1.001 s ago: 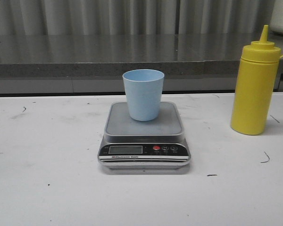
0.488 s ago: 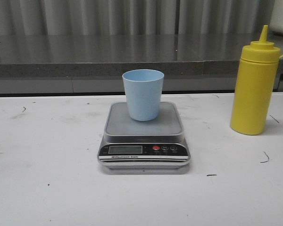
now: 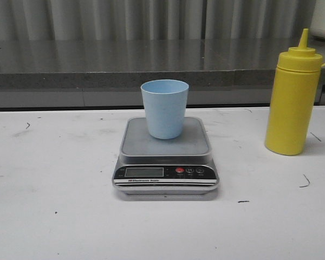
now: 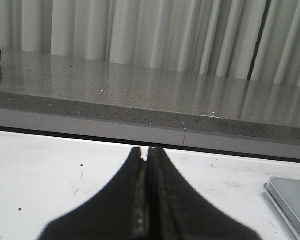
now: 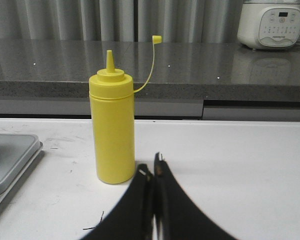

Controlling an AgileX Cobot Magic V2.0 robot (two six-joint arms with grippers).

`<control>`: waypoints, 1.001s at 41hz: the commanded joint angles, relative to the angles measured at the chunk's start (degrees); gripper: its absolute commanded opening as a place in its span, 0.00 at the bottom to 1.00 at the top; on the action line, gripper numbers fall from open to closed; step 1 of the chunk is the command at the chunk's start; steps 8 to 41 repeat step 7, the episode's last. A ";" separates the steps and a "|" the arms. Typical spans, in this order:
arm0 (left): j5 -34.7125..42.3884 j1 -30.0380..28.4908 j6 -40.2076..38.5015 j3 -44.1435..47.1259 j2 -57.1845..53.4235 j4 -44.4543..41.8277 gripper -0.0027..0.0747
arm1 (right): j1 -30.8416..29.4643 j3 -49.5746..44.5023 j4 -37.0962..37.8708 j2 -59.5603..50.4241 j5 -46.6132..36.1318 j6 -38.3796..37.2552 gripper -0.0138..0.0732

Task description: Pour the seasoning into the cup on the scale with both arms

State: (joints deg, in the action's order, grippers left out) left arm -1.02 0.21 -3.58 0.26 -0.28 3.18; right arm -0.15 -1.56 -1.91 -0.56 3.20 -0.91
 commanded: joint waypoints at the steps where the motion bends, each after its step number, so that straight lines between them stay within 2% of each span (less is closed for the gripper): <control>1: 4.57 0.39 -0.38 1.43 -0.93 0.15 0.01 | -0.31 0.35 -0.14 -0.96 -4.98 0.04 0.08; 41: 4.57 0.39 -0.38 1.43 -0.93 0.15 0.01 | -0.31 0.35 -0.14 -0.96 -4.98 0.04 0.08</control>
